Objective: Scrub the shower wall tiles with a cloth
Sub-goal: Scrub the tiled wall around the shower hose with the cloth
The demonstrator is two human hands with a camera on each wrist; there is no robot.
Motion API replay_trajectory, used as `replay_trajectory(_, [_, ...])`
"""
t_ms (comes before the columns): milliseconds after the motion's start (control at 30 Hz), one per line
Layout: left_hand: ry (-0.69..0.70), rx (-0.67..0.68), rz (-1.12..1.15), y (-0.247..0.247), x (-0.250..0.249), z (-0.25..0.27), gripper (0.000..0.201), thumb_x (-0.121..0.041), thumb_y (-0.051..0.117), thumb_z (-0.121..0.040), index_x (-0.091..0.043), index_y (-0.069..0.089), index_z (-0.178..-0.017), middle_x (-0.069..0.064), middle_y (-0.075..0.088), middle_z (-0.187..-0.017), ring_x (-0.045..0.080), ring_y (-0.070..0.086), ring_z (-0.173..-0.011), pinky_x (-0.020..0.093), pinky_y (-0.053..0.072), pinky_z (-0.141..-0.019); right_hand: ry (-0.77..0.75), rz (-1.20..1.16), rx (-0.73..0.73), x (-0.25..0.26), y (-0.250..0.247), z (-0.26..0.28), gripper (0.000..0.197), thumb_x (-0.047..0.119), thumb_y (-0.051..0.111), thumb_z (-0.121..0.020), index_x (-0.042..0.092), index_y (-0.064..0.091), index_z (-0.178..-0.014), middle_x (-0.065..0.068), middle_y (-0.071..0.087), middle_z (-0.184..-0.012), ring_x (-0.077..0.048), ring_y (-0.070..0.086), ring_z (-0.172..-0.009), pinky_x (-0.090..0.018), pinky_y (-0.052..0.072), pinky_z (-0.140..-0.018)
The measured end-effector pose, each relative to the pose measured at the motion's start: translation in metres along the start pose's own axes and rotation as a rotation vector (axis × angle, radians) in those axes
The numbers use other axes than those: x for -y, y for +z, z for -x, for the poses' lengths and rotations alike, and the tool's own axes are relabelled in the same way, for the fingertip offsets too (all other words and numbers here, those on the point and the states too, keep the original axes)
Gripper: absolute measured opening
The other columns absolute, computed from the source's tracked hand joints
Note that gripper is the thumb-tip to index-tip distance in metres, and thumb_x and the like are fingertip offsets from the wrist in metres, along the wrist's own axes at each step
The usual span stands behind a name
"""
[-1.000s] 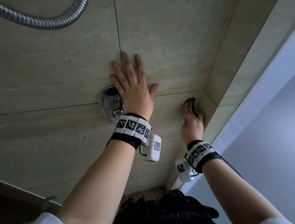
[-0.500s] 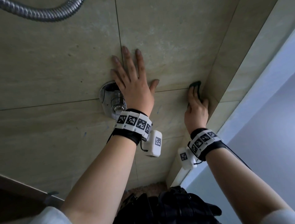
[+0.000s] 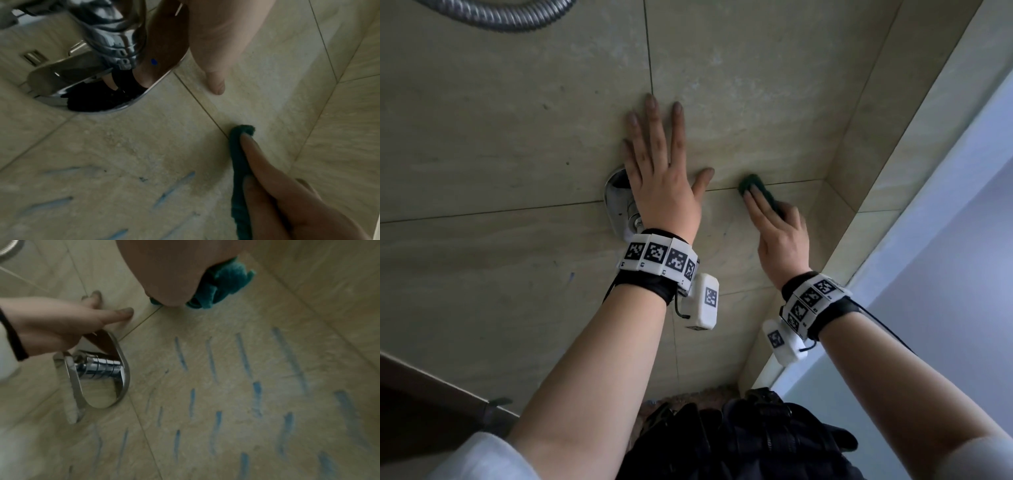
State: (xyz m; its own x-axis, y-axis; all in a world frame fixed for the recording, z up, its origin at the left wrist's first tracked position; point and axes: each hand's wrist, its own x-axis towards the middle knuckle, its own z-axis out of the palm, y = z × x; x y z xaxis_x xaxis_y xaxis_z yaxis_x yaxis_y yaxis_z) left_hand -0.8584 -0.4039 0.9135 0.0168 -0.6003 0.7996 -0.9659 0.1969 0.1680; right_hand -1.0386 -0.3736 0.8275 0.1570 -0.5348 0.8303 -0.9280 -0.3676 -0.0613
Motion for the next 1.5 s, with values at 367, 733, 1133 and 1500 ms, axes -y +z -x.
replay_trajectory(367, [0.025, -0.002, -0.105, 0.005, 0.005, 0.0, 0.091, -0.059, 0.058, -0.082, -0.016, 0.02, -0.153, 0.016, 0.022, -0.157, 0.038, 0.021, -0.144, 0.05, 0.018, -0.116, -0.316, 0.179, 0.33, -0.005, 0.031, 0.044, 0.061, -0.006, 0.031, -0.079, 0.017, 0.062, -0.127, 0.006, 0.06, -0.13, -0.023, 0.052, -0.079, -0.03, 0.04, -0.065])
replay_trajectory(733, [0.023, 0.012, -0.106, 0.004, 0.006, -0.001, 0.091, -0.059, 0.058, -0.082, -0.016, 0.02, -0.153, 0.016, 0.021, -0.157, 0.037, 0.019, -0.144, 0.049, 0.015, -0.116, -0.328, 0.121, 0.301, 0.013, 0.039, 0.03, 0.058, -0.004, 0.031, -0.082, 0.015, 0.062, -0.128, 0.003, 0.06, -0.131, -0.021, 0.041, -0.082, -0.033, 0.036, -0.068])
replay_trajectory(1133, [0.074, 0.06, -0.082, -0.007, 0.012, 0.002, 0.081, -0.049, 0.055, -0.089, -0.019, 0.016, -0.153, 0.01, 0.016, -0.16, 0.033, 0.015, -0.146, 0.047, 0.017, -0.119, -0.267, 0.107, 0.296, 0.033, 0.039, 0.021, 0.064, -0.005, 0.029, -0.077, 0.015, 0.061, -0.129, 0.003, 0.06, -0.131, -0.022, 0.043, -0.08, -0.032, 0.043, -0.064])
replay_trajectory(1500, [-0.086, -0.105, -0.045, -0.044, 0.119, 0.006, 0.066, -0.045, 0.046, -0.098, -0.009, 0.025, -0.15, 0.018, 0.026, -0.155, 0.038, 0.023, -0.143, 0.046, 0.02, -0.117, -0.492, -0.101, 0.51, 0.125, 0.064, 0.017, 0.074, -0.006, 0.036, -0.064, 0.02, 0.061, -0.128, 0.008, 0.059, -0.132, -0.025, 0.054, -0.083, -0.031, 0.045, -0.066])
